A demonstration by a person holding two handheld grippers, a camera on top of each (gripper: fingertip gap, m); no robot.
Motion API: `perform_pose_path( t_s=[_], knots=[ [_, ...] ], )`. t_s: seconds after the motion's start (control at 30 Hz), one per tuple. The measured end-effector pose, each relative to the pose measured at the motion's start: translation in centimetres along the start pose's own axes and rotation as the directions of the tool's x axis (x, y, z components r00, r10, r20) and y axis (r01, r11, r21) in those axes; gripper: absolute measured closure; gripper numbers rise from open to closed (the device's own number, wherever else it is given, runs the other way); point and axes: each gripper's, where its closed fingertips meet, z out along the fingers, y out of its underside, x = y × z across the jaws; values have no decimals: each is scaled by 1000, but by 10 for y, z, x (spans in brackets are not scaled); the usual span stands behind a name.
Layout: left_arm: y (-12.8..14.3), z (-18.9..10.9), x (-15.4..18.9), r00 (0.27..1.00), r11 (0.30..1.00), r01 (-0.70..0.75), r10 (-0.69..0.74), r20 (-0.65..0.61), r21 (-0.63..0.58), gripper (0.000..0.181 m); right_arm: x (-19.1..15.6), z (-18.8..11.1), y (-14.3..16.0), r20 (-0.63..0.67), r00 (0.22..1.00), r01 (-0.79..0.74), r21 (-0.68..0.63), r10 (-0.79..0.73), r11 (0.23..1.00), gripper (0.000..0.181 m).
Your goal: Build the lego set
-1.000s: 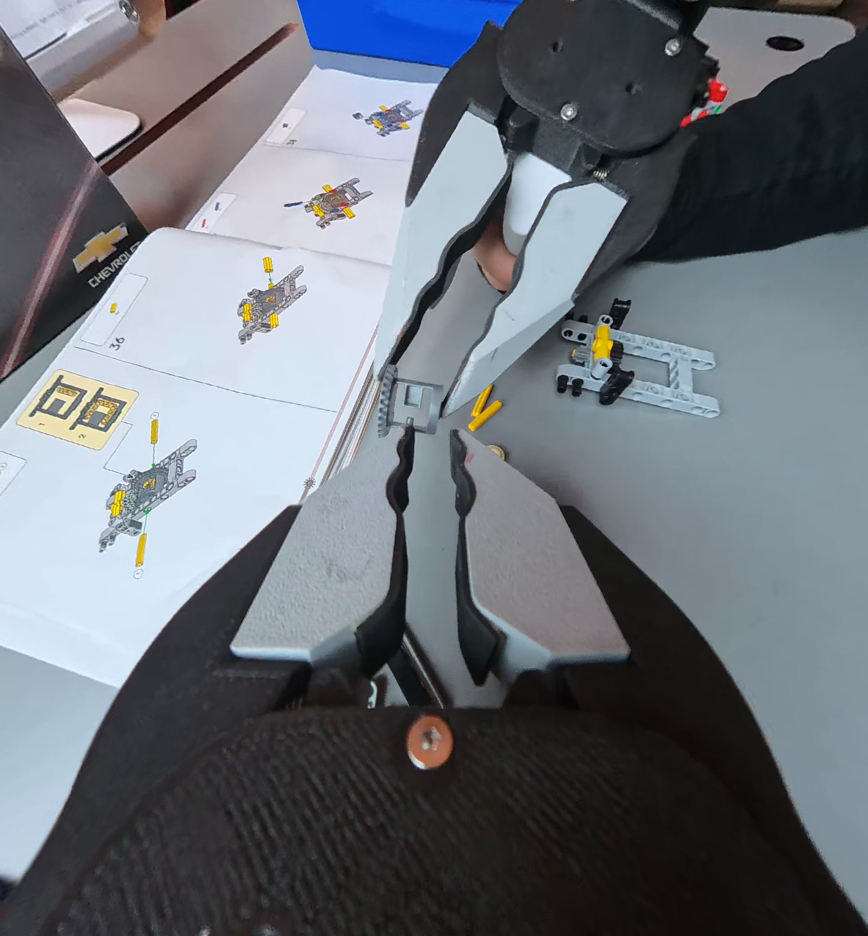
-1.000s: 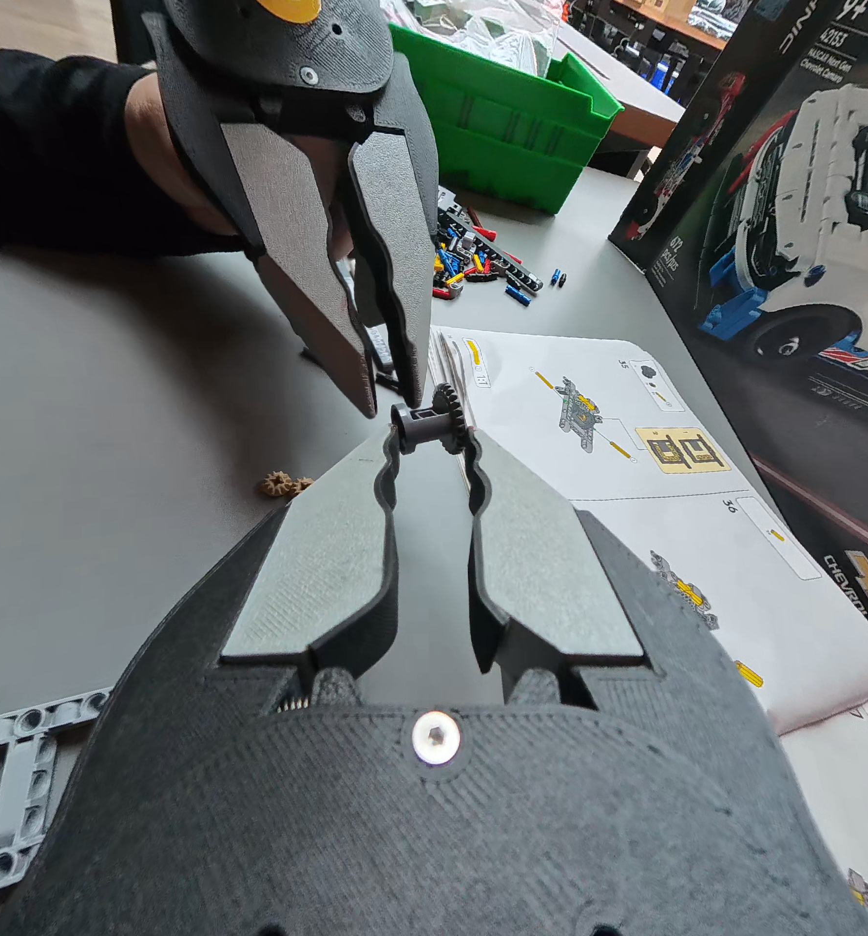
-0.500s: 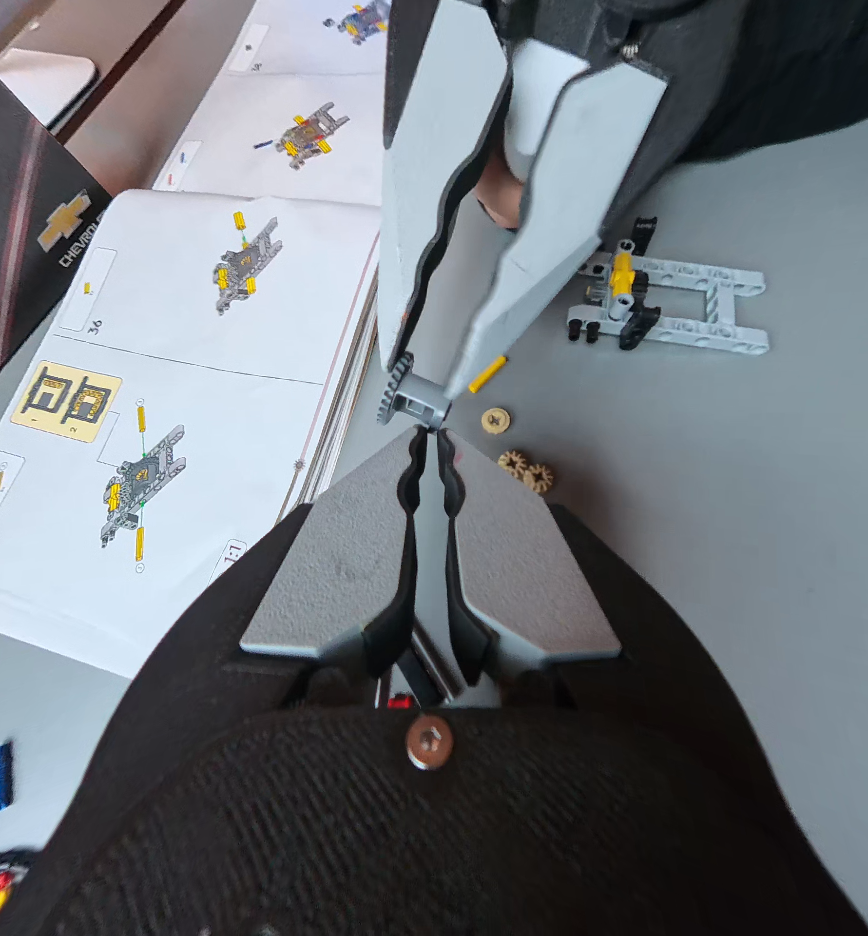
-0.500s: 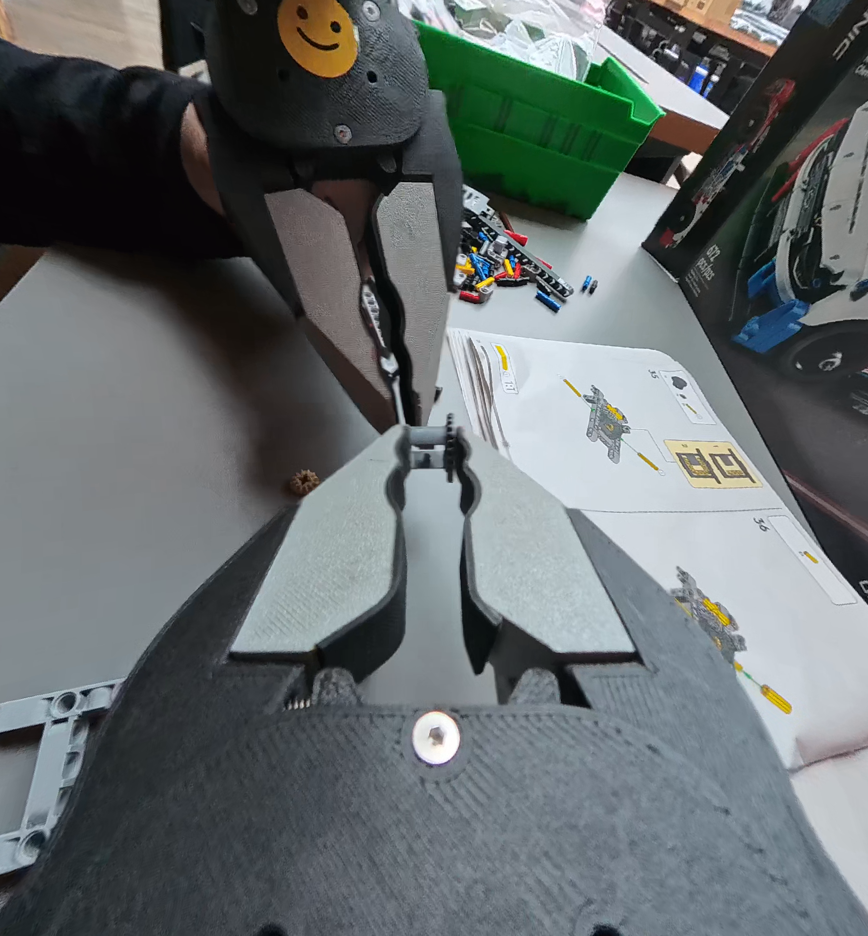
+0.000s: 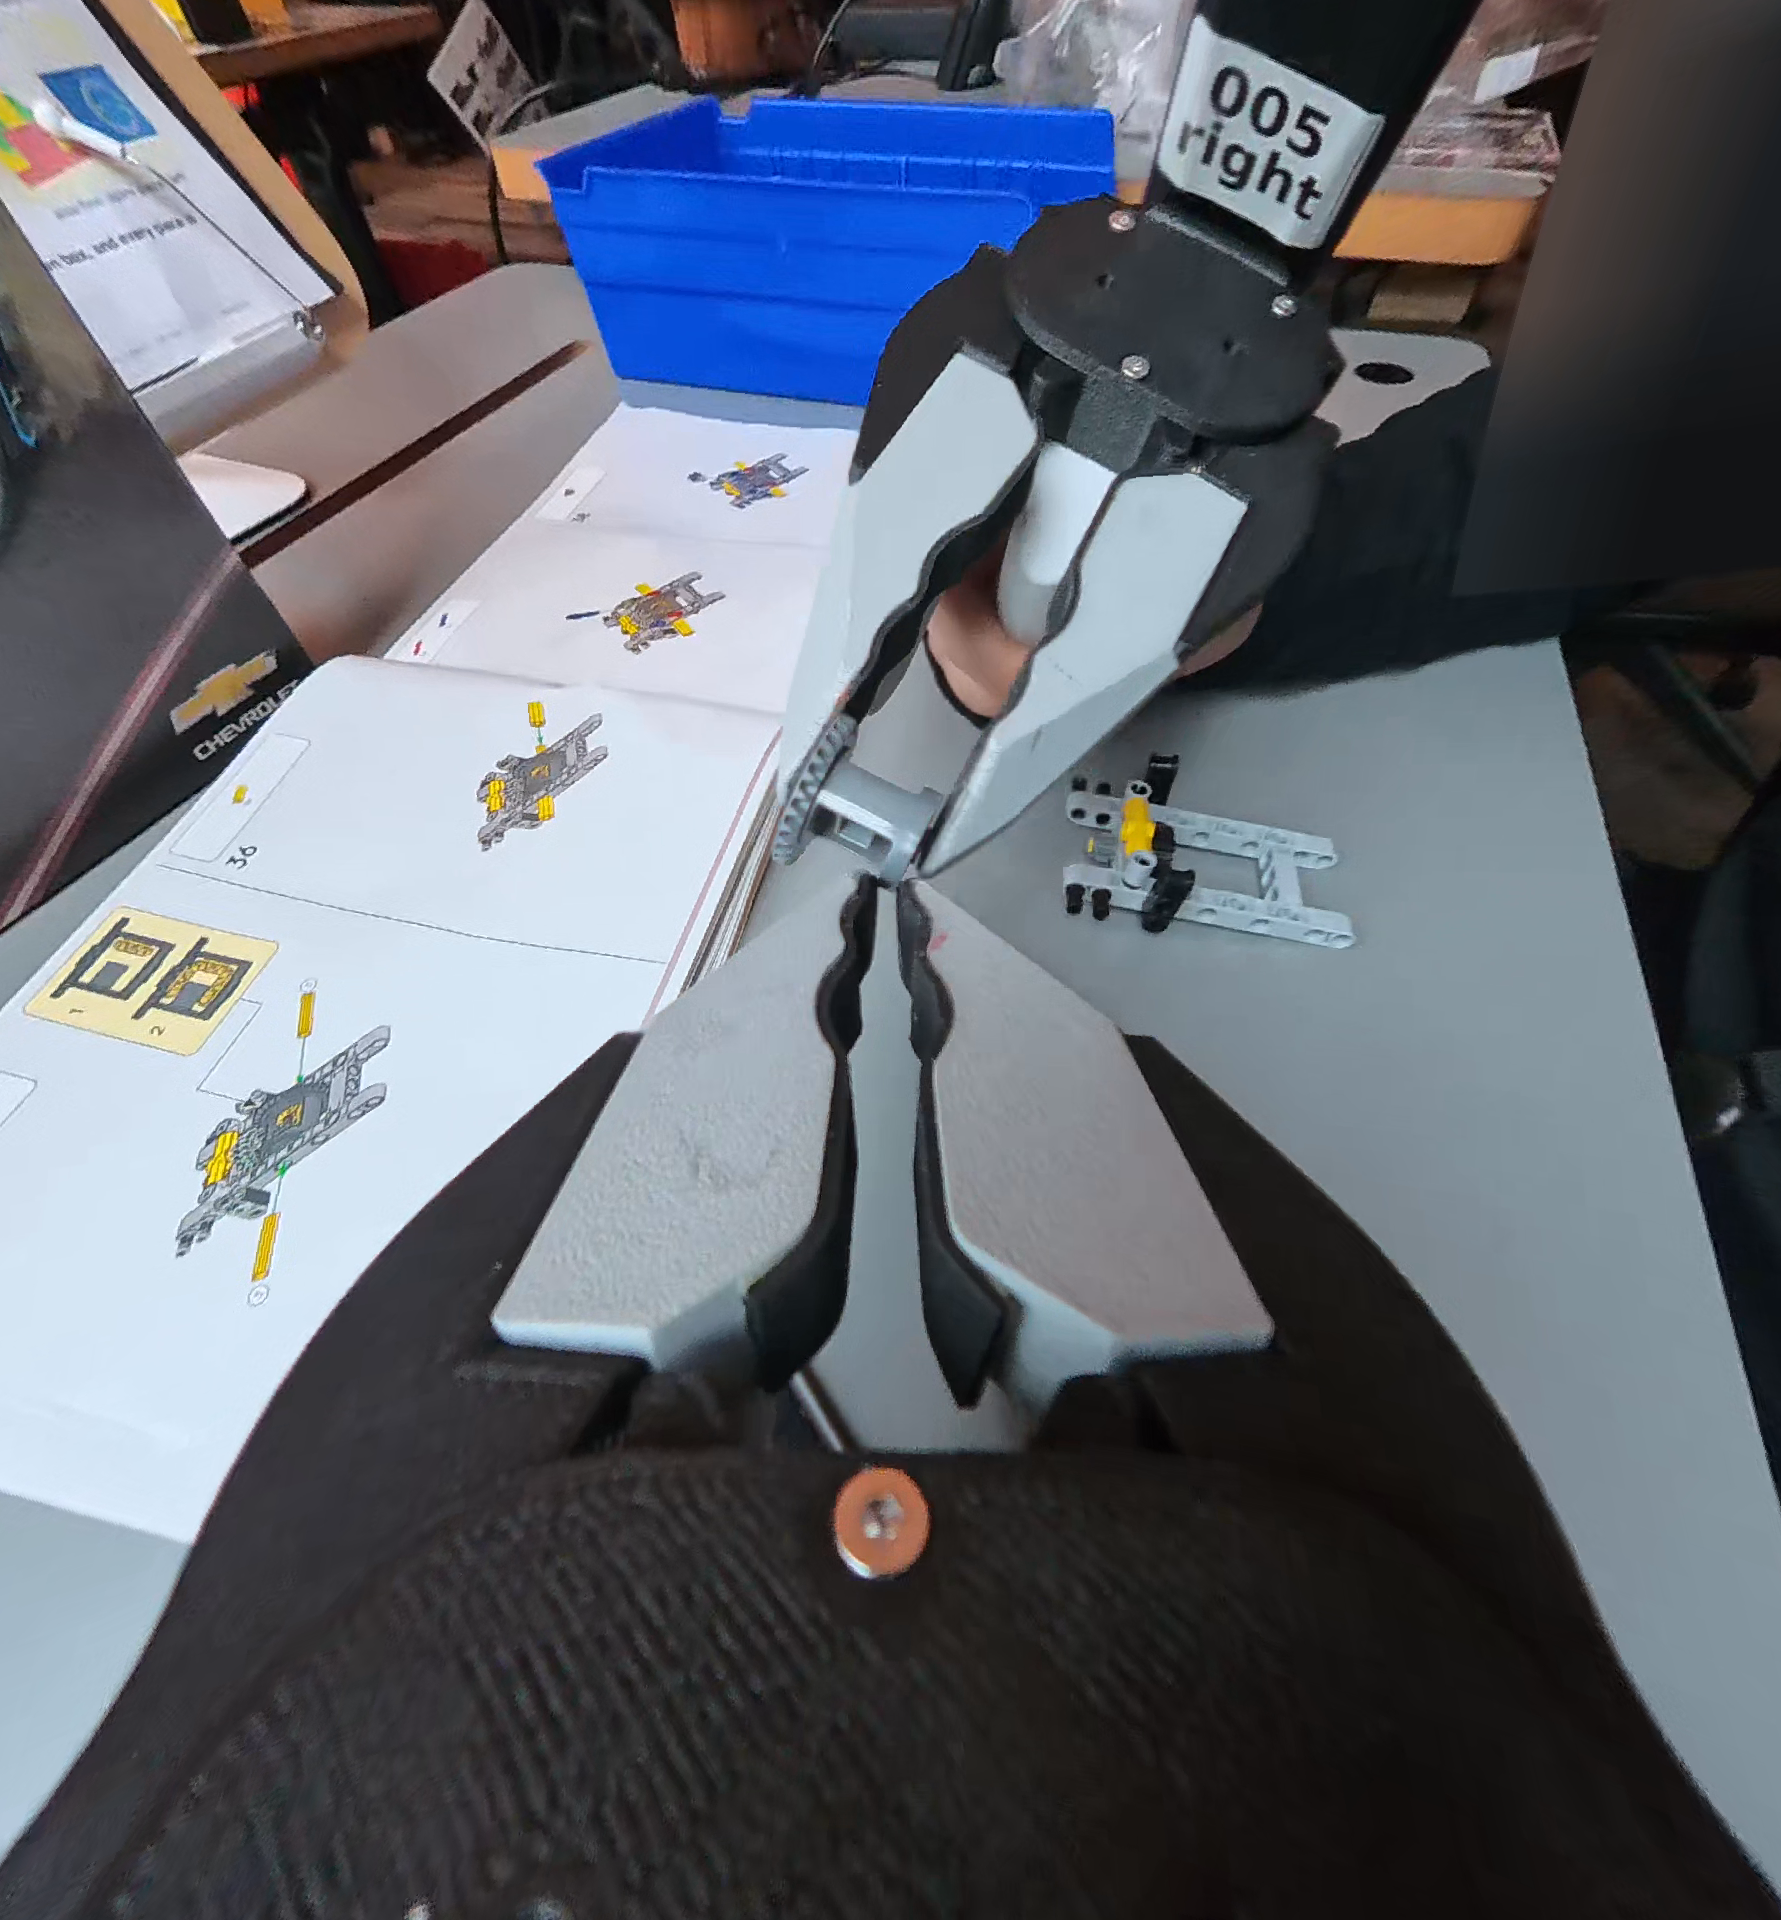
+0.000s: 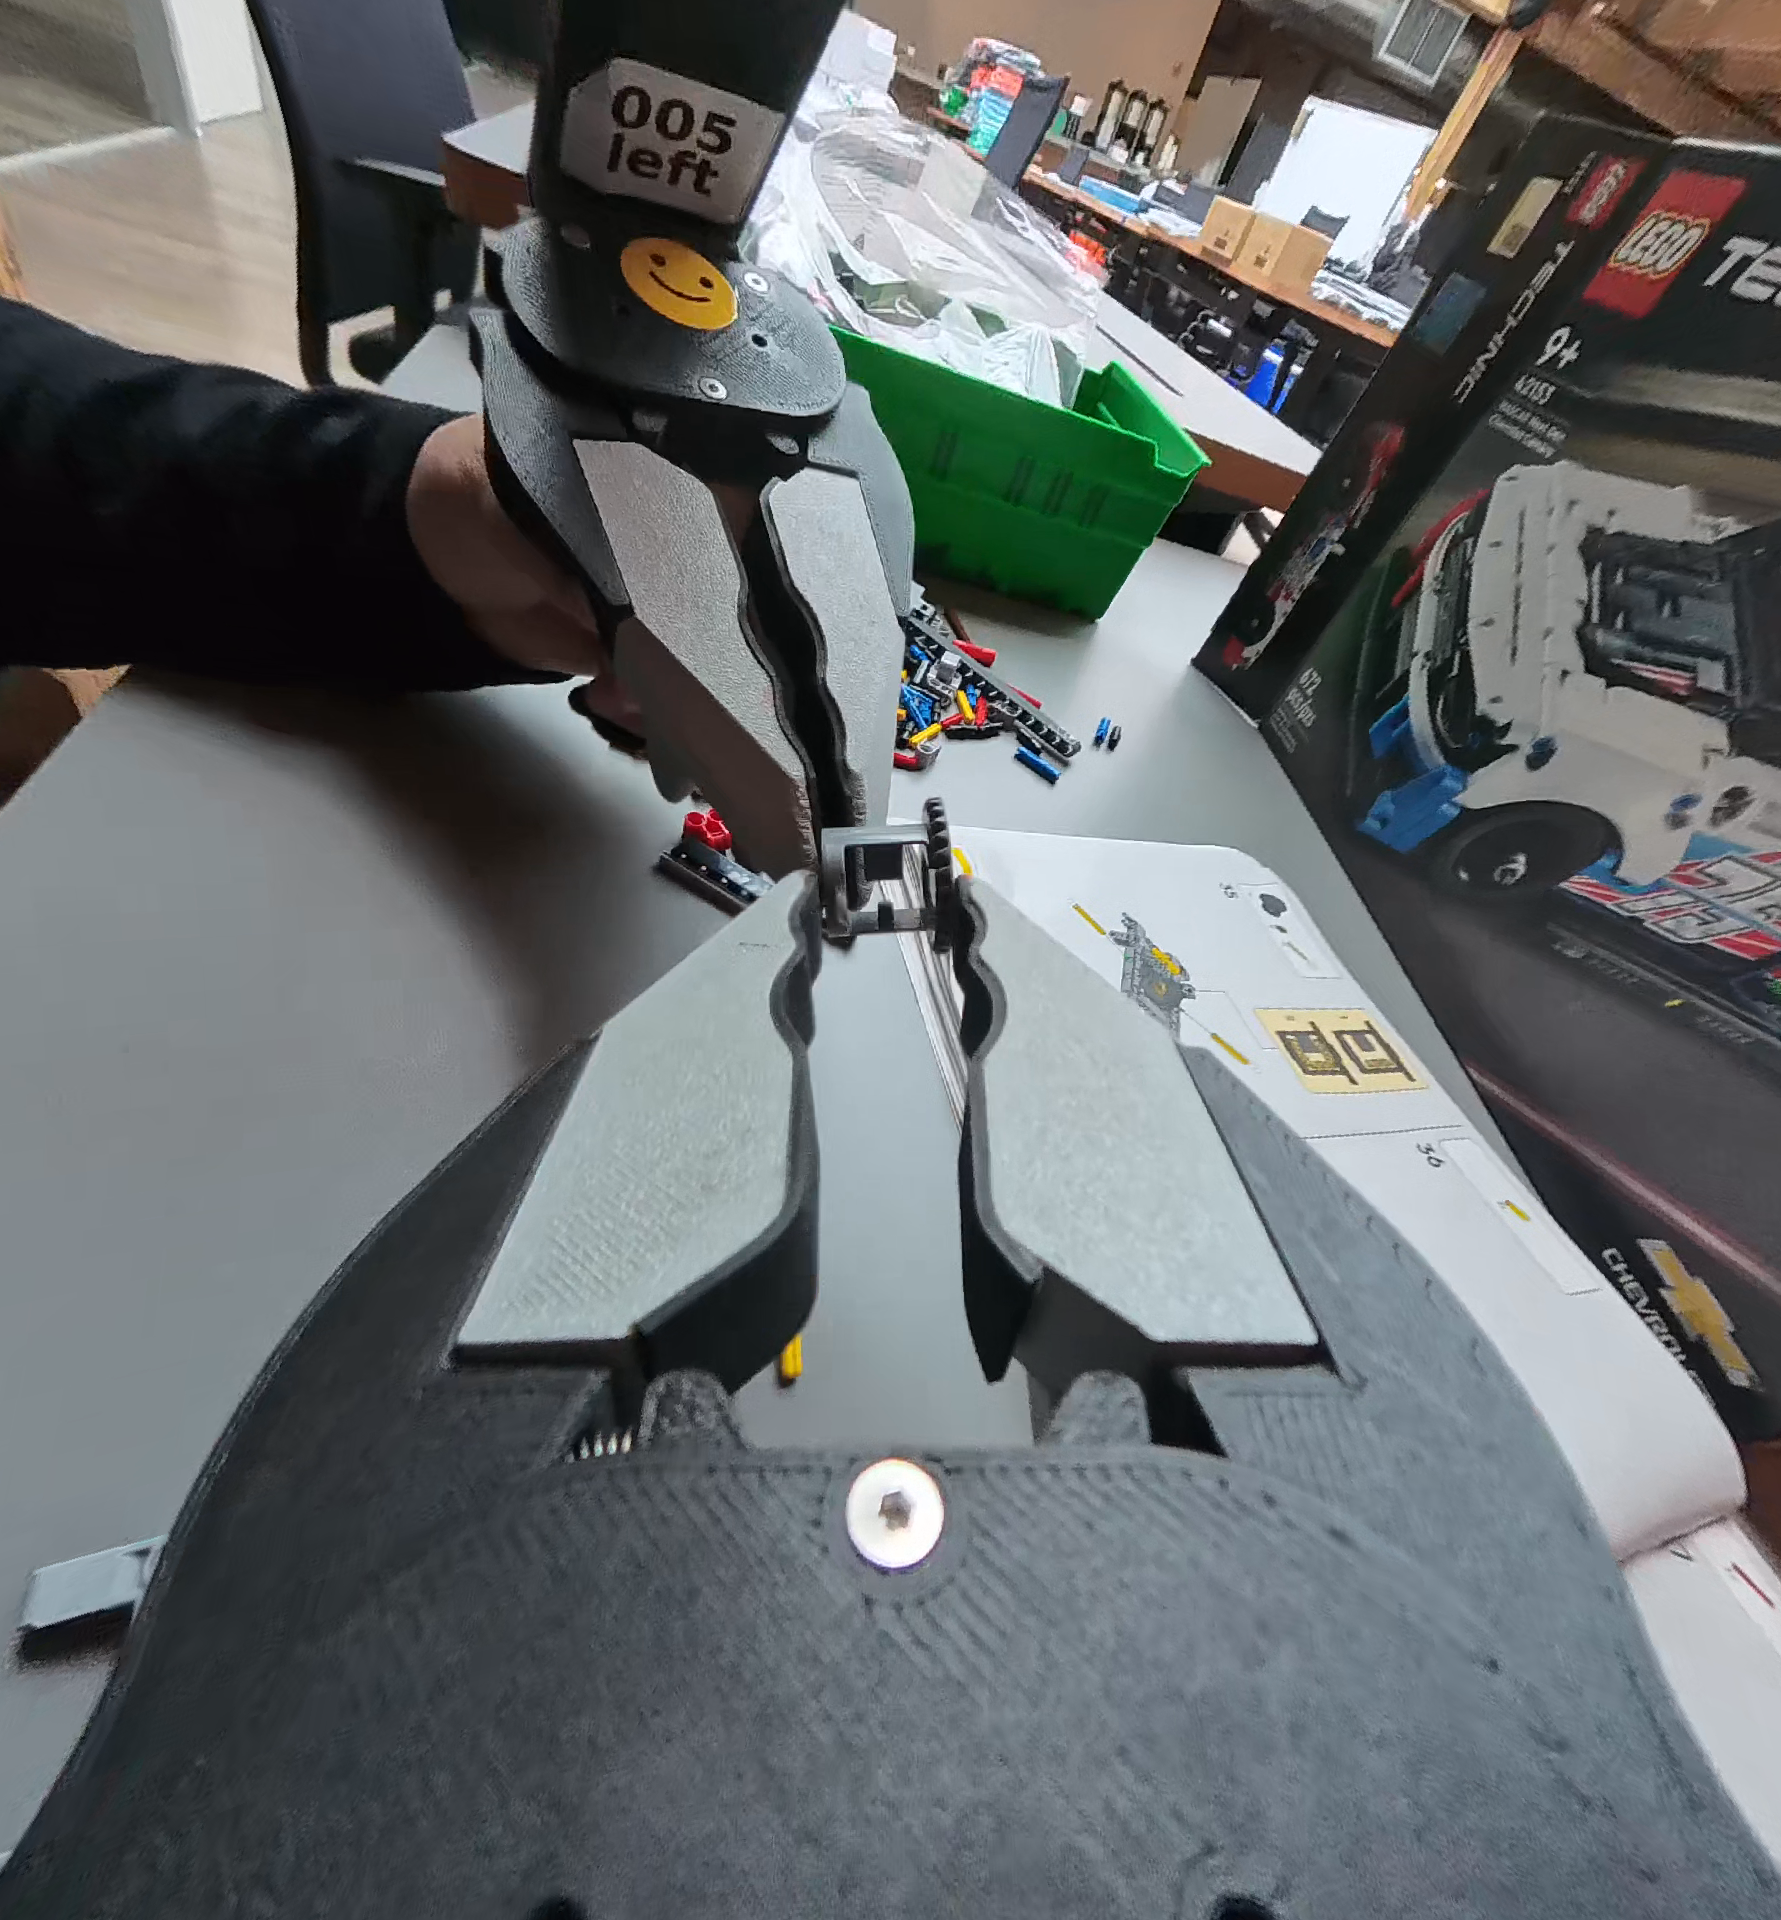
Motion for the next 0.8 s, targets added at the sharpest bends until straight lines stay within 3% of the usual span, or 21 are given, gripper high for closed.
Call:
perform_pose_path(
  t_s=[0.13,0.17,0.2,0.3,0.5,0.63,0.8],
  knots=[
    [9,2,3,998,998,55,-55,-12,-20,181,-5,1,5,26,998,62,-61,-60,996,160],
    [17,3,5,996,995,81,-82,-17,-53,177,-9,2,6,50,995,92,-85,-88,992,160],
    [28,2,4,994,990,105,-106,-3,-96,160,-14,3,10,91,990,114,-119,-103,986,160],
    [53,-4,0,993,980,92,-77,86,-177,147,-26,11,21,219,970,159,-223,-109,962,160],
    [50,-18,10,993,988,-15,33,117,-154,153,-46,28,34,414,906,237,-331,-85,914,160],
    [61,-16,15,996,977,-10,29,86,-213,148,-57,33,45,489,869,275,-355,-73,894,160],
    [76,-15,20,994,950,-52,80,80,-306,161,-62,38,57,525,848,307,-381,-69,872,160]
  ],
)
